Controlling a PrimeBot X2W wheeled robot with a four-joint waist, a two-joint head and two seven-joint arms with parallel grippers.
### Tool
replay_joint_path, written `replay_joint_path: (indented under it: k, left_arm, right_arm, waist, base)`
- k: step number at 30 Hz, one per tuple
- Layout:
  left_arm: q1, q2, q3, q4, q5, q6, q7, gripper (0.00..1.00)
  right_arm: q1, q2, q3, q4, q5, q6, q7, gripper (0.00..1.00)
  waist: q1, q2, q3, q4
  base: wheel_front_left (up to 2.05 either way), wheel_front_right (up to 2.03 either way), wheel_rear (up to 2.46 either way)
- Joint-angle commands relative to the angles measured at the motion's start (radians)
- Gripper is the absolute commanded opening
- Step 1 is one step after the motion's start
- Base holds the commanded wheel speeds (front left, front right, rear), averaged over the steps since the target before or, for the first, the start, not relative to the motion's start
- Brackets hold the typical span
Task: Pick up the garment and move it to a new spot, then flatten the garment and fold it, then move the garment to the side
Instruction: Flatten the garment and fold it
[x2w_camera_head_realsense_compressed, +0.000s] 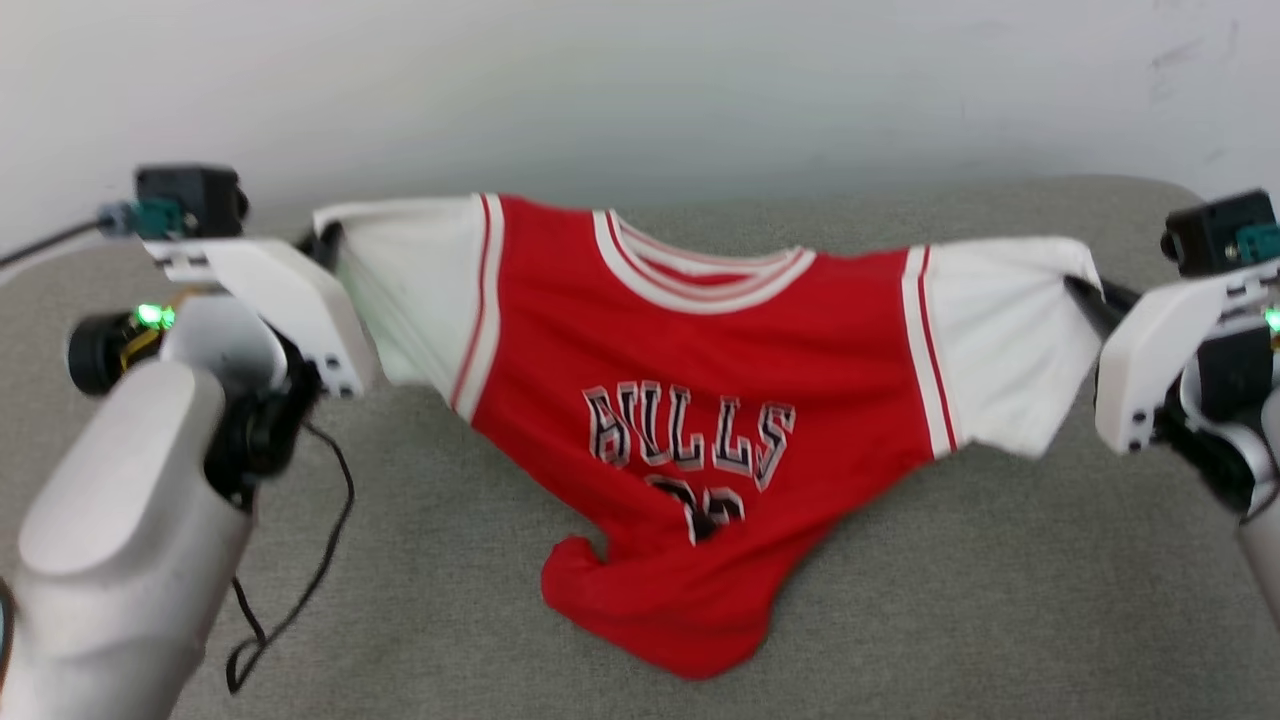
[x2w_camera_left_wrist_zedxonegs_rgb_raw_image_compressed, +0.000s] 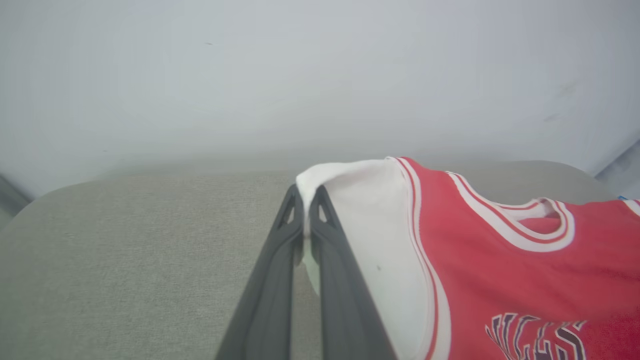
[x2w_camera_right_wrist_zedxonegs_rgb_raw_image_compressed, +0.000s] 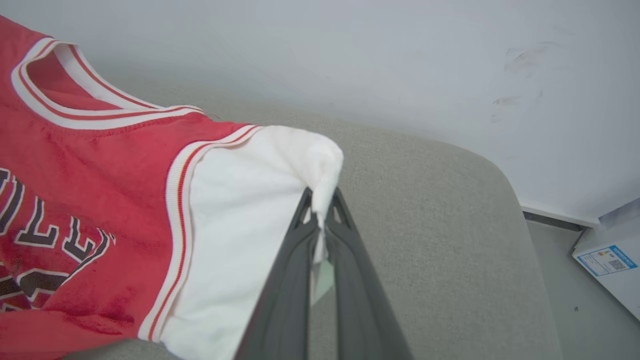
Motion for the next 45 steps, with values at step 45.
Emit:
replay_joint_path:
  k: [45]
  left_arm:
    - [-0.836,-0.050,0.067,0.385,0.120,-0.103,-0.389,0.00]
  right_arm:
    - [-1.080,0.119,0.263,0.623,-0.108,-0.001,-0.642,0.00]
  waist:
    - [-0.0001,0.0000,0.578,-0.032]
  base:
    - [0.00,0.00,0.00]
